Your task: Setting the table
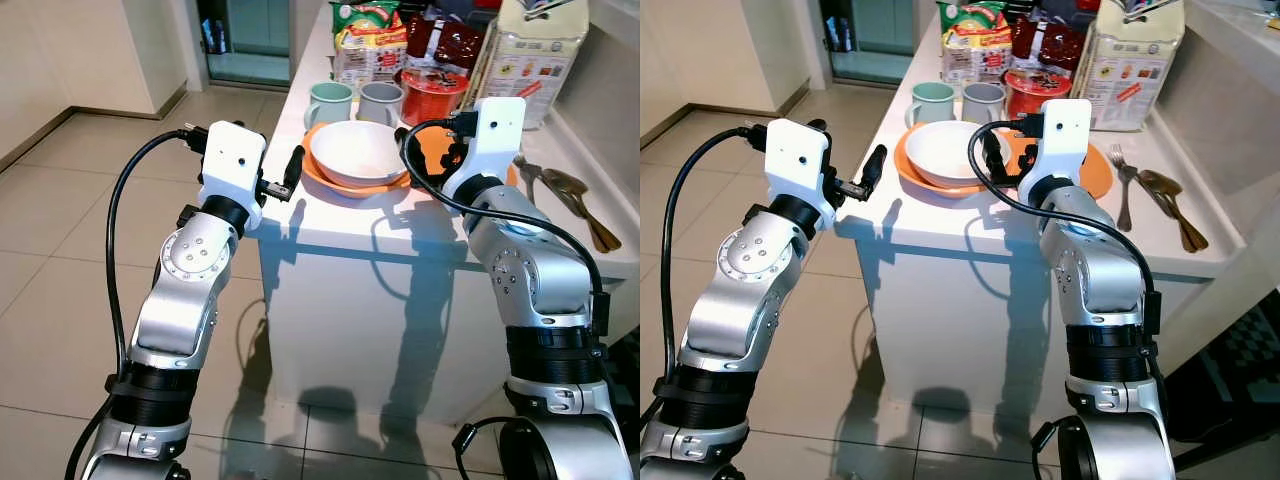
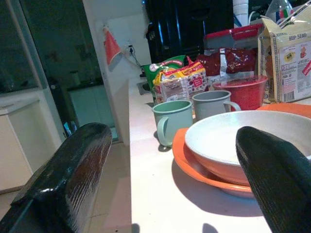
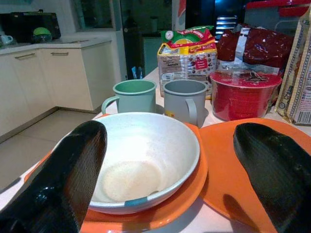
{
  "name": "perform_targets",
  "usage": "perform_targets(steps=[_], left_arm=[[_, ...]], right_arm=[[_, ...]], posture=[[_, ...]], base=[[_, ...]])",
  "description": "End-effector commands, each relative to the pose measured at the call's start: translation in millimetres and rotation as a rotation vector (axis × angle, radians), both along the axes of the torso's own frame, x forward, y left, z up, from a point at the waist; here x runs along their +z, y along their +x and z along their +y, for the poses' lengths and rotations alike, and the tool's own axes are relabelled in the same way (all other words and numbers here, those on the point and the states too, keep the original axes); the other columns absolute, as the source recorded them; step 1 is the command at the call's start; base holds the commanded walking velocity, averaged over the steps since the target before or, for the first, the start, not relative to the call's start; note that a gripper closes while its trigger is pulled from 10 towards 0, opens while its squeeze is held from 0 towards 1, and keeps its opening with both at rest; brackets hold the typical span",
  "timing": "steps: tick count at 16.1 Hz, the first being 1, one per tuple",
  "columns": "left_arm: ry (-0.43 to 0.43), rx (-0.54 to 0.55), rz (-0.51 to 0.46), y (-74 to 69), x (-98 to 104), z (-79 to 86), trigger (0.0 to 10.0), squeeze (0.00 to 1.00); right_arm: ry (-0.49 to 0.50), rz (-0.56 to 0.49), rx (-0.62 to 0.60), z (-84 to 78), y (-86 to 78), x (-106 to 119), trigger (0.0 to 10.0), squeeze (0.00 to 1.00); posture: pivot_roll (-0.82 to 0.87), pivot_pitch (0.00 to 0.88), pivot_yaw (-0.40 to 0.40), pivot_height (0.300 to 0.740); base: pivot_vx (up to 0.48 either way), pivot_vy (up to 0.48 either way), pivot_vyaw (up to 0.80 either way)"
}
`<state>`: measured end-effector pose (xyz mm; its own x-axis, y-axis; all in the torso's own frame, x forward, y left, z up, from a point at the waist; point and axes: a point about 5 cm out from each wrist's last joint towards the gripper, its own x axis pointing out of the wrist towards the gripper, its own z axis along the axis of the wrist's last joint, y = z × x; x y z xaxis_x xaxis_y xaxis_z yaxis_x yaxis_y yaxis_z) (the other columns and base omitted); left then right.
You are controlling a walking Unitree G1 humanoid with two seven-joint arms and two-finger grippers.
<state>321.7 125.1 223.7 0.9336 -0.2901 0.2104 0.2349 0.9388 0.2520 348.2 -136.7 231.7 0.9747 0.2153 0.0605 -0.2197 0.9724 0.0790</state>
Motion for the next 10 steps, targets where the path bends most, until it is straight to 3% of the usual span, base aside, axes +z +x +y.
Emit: perform_targets(steps=[1,10], left_arm=[[0.003,-0.006,-0.01,-1.6,1.5,-2.3,10.0,0.78],[0.02,0.015,-0.004,3.3,2.7,3.9,10.0,0.78]], right_arm=[[-0.005,0.005,-0.003,-1.9,1.3,1.9,10.0,1.0],[-0.002,-0.003,-0.009,-1.5,5.5,6.8,10.0,1.0]], posture=[[0.03,0.0,-0.057,0.74],[0.02,0.0,-0.054,0.74]], base=[[0.0,0.0,0.0],[0.0,0.0,0.0]])
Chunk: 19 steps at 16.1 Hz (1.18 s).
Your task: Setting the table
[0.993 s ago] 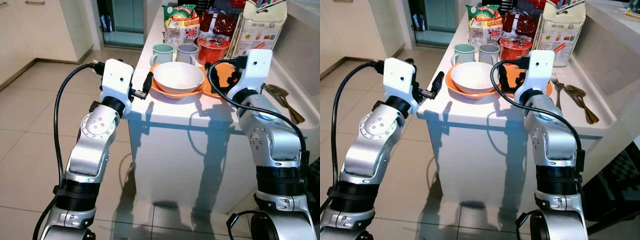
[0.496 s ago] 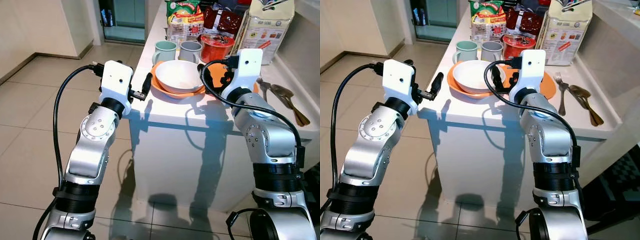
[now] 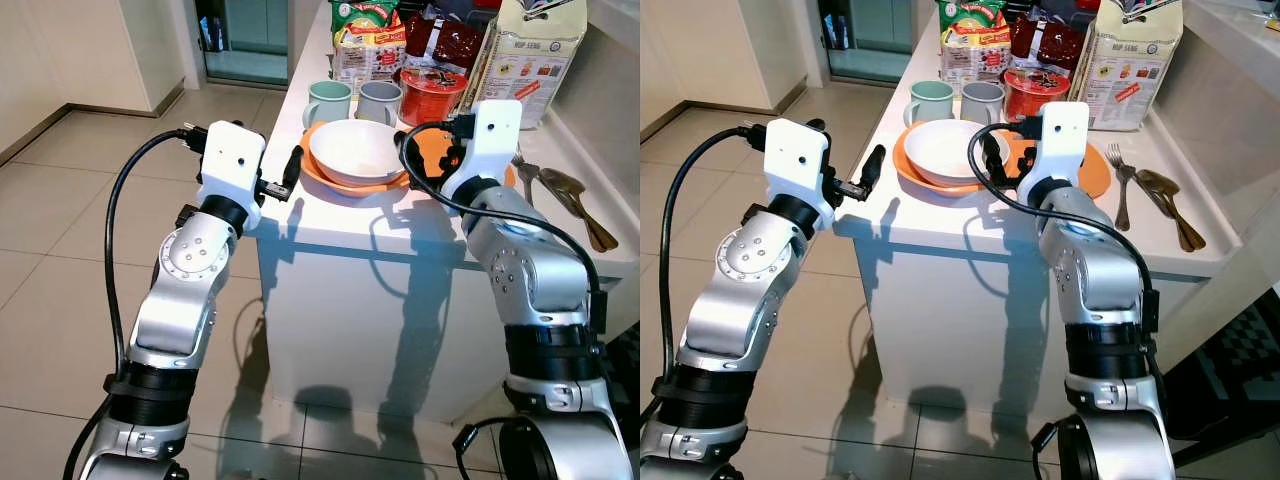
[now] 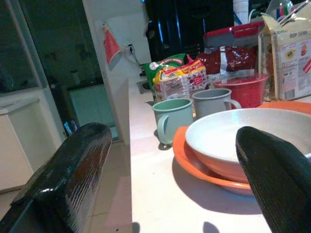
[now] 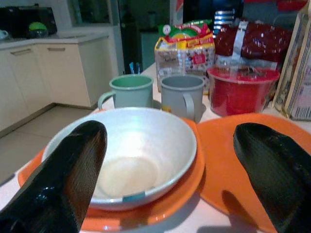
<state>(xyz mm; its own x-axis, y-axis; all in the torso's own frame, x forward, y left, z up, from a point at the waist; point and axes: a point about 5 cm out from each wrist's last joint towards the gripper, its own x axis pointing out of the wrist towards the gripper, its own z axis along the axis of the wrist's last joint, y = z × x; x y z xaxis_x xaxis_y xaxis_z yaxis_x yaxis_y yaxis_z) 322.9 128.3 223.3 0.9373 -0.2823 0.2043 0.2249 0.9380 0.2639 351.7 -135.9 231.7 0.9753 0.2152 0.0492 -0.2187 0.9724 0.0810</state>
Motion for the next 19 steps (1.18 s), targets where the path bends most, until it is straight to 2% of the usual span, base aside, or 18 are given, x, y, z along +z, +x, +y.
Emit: perform_targets(steps=[1,13,16,19], left_arm=[[0.013,0.002,-0.01,3.0,4.9,1.2,10.0,0.78],[0.039,-0.031,0.001,1.8,5.3,-0.6,10.0,0.78],[0.024,-0.115,0.001,1.0,11.9,-7.9,10.0,0.78],[0.094,-0.164,-0.013,0.2,17.6,-11.0,10.0,0.78]], right_arm=[[0.003,-0.018,-0.01,-2.8,2.6,9.0,10.0,1.0],[0.025,-0.004,-0.019,0.1,8.2,6.4,10.0,1.0],[0.03,0.01,-0.027,-7.2,21.6,8.4,10.0,1.0],[0.046,0.055,-0.034,-12.8,35.0,6.1,10.0,1.0]], posture=[[0.03,0.0,-0.052,0.74],[0.03,0.0,-0.044,0.74],[0.05,0.0,-0.052,0.74],[0.07,0.0,-0.071,0.74]], base=[[0.0,0.0,0.0],[0.0,0.0,0.0],[0.0,0.0,0.0],[0.0,0.0,0.0]])
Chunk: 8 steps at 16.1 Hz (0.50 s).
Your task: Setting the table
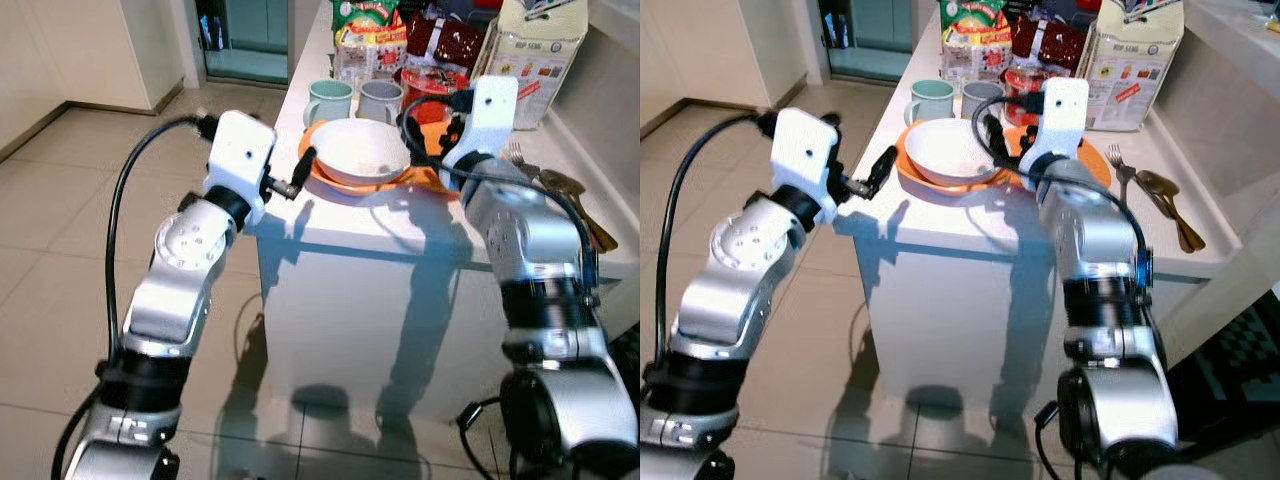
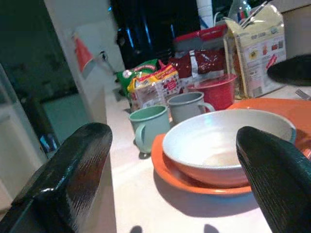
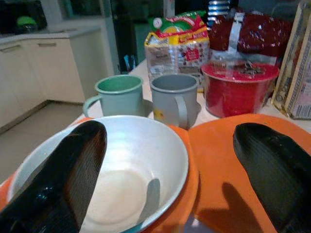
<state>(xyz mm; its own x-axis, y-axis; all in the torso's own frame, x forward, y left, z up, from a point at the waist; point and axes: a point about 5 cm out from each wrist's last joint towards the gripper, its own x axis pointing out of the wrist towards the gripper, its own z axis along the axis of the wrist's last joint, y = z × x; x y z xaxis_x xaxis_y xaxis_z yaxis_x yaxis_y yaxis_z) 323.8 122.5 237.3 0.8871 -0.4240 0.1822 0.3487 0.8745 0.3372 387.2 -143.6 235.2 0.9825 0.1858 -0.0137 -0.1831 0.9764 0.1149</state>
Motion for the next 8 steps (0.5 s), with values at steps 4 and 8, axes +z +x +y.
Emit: perform_targets(steps=[4,8], left_arm=[[0.072,-0.09,0.023,-6.8,-2.3,-7.7,10.0,0.69],[0.065,-0.134,0.041,-10.9,-2.4,-14.2,10.0,0.68]], right_arm=[[-0.046,0.127,-0.009,-4.1,23.0,2.1,10.0,0.69],[0.105,0.196,0.027,4.1,31.6,5.1,10.0,0.0]], posture=[[0.05,0.0,-0.067,0.74],[0.05,0.0,-0.066,0.74]], base=[[0.0,0.0,0.0],[0.0,0.0,0.0]])
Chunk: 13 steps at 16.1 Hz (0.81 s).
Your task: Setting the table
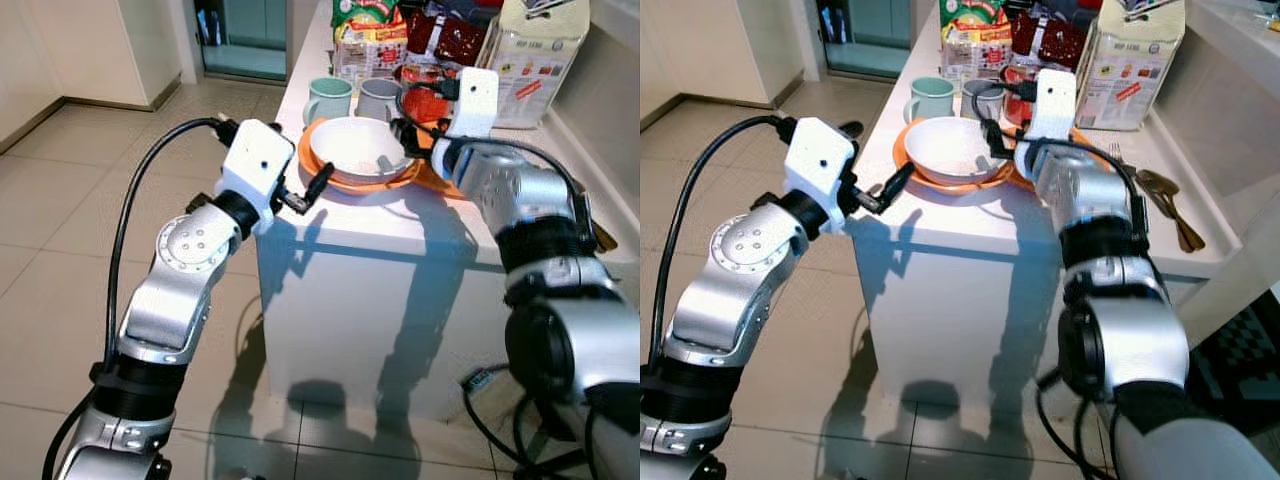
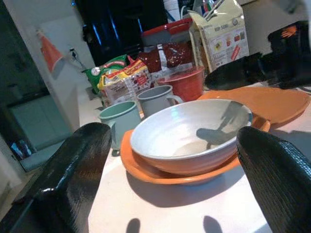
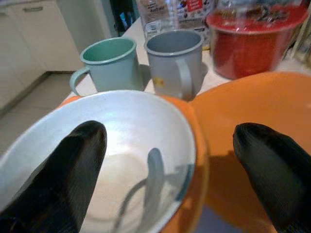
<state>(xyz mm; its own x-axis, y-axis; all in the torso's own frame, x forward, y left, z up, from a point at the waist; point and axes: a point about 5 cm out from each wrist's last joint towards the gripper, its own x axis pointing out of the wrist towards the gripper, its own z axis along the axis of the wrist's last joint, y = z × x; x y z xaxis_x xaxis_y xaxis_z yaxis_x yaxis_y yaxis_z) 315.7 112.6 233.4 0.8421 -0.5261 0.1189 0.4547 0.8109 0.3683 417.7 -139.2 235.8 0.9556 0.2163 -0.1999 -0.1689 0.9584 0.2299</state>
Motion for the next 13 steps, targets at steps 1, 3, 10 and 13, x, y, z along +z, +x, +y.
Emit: perform_targets(steps=[1,3,10,13], left_arm=[[0.01,-0.026,-0.001,-2.5,1.2,-4.2,10.0,0.68],[0.011,-0.024,0.0,-2.4,0.7,-3.6,10.0,0.67],[0.019,-0.032,0.003,-2.5,1.0,-1.2,10.0,0.67],[0.015,-0.035,0.005,-2.9,0.9,-1.7,10.0,0.67]], right_arm=[[0.036,-0.003,0.005,0.4,1.6,4.4,10.0,0.0],[0.061,0.038,-0.007,2.0,2.8,-0.2,10.0,0.0],[0.104,0.134,0.021,21.5,3.3,-7.6,10.0,0.0],[0.099,0.162,0.044,26.0,2.7,-8.4,10.0,0.0]], posture=[[0.06,0.0,-0.067,0.74],[0.06,0.0,-0.068,0.74],[0.06,0.0,-0.072,0.74],[0.06,0.0,-0.078,0.74]], base=[[0.0,0.0,0.0],[0.0,0.0,0.0],[0.0,0.0,0.0],[0.0,0.0,0.0]])
